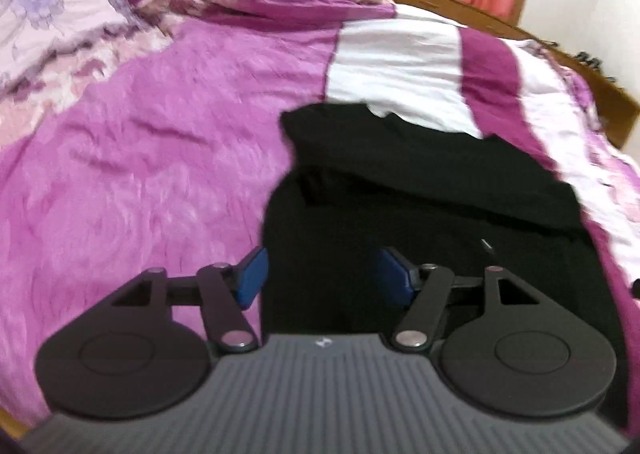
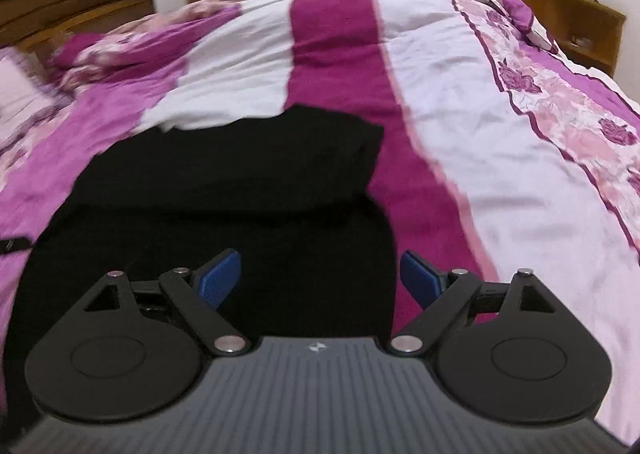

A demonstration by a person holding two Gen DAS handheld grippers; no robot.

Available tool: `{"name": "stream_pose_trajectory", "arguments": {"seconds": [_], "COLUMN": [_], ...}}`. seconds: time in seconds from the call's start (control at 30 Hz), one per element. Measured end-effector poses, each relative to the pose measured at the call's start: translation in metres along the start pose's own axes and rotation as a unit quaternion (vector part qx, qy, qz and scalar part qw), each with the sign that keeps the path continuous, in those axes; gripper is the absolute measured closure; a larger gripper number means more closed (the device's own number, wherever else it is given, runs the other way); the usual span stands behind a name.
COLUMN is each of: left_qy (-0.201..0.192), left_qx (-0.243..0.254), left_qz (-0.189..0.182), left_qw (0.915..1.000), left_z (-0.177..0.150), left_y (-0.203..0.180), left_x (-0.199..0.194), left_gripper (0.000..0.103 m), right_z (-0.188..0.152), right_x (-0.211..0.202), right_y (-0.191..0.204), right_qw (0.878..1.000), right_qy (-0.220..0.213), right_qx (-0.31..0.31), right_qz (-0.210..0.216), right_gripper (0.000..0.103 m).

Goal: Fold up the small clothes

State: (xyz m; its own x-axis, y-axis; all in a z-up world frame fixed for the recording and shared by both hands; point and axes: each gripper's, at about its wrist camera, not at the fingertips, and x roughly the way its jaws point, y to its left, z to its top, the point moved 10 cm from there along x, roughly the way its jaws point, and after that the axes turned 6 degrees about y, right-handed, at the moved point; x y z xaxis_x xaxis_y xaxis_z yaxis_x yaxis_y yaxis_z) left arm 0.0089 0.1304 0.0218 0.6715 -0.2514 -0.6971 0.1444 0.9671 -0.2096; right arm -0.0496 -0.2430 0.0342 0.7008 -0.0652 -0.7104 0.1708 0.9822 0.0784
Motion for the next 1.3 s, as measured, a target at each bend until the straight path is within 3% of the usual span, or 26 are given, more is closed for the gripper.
{"name": "stream_pose_trajectory", "arguments": {"seconds": [0.1, 0.2, 0.23, 0.3, 0.37, 0.47, 0.57, 0.63, 0.67, 0.8, 0.87, 0.93, 1.1, 1.23, 1.3], "left_qy": [0.013, -0.012, -0.034, -0.054, -0.049, -0.031, -0.015, 0.006, 0.024, 0.021, 0.023, 0.029, 0.028, 0.053, 0.07], "left_qx": [-0.038, -0.067, -0.064, -0.059, -0.071, -0.084, -0.077, -0.096, -0.102, -0.058, -0.063, -0.08, -0.096, -0.113, -0.15], "left_qz": [-0.038, -0.061, -0.064, -0.059, -0.075, -0.101, -0.165, -0.194, -0.203, -0.206, -0.213, -0.2, -0.197, -0.202, -0.218], "left_qw": [0.9985, 0.9958, 0.9953, 0.995, 0.9934, 0.9908, 0.9831, 0.9763, 0.9736, 0.9766, 0.9747, 0.9762, 0.9752, 0.9713, 0.9617], "left_z": [-0.026, -0.046, -0.052, -0.067, -0.086, -0.108, -0.113, -0.12, -0.126, -0.132, -0.135, -0.137, -0.135, -0.132, -0.129], "left_y": [0.008, 0.018, 0.02, 0.026, 0.033, 0.037, 0.026, 0.024, 0.021, 0.007, 0.006, 0.013, 0.016, 0.016, 0.022], "left_x": [-0.018, -0.036, -0.043, -0.049, -0.046, -0.042, -0.045, -0.04, -0.036, -0.036, -0.035, -0.031, -0.026, -0.019, -0.016], "left_gripper": [0.038, 0.036, 0.024, 0.016, 0.016, 0.017, 0.031, 0.055, 0.057, 0.057, 0.063, 0.089, 0.09, 0.091, 0.091], "right_z": [-0.033, -0.065, -0.076, -0.101, -0.123, -0.151, -0.158, -0.167, -0.169, -0.174, -0.18, -0.186, -0.188, -0.184, -0.181], "right_x": [-0.033, -0.054, -0.057, -0.056, -0.047, -0.037, -0.043, -0.042, -0.042, -0.043, -0.042, -0.039, -0.032, -0.028, -0.027], "right_y": [0.005, -0.003, -0.007, -0.015, -0.025, -0.037, -0.042, -0.047, -0.049, -0.046, -0.043, -0.041, -0.04, -0.037, -0.034], "right_qw": [1.0, 0.999, 0.999, 0.995, 0.988, 0.979, 0.979, 0.973, 0.971, 0.961, 0.948, 0.929, 0.908, 0.904, 0.907], "right_qy": [-0.014, -0.02, -0.013, 0.014, 0.032, 0.05, 0.032, 0.029, 0.028, 0.062, 0.081, 0.099, 0.106, 0.104, 0.1], "right_qx": [-0.006, 0.023, 0.039, 0.088, 0.135, 0.179, 0.185, 0.205, 0.209, 0.22, 0.244, 0.275, 0.304, 0.309, 0.307], "right_qz": [-0.003, 0.007, 0.013, 0.035, 0.065, 0.077, 0.083, 0.104, 0.11, 0.154, 0.189, 0.228, 0.266, 0.275, 0.27], "right_gripper": [0.012, 0.014, 0.018, 0.029, 0.044, 0.051, 0.05, 0.05, 0.05, 0.053, 0.07, 0.073, 0.075, 0.076, 0.076]}}
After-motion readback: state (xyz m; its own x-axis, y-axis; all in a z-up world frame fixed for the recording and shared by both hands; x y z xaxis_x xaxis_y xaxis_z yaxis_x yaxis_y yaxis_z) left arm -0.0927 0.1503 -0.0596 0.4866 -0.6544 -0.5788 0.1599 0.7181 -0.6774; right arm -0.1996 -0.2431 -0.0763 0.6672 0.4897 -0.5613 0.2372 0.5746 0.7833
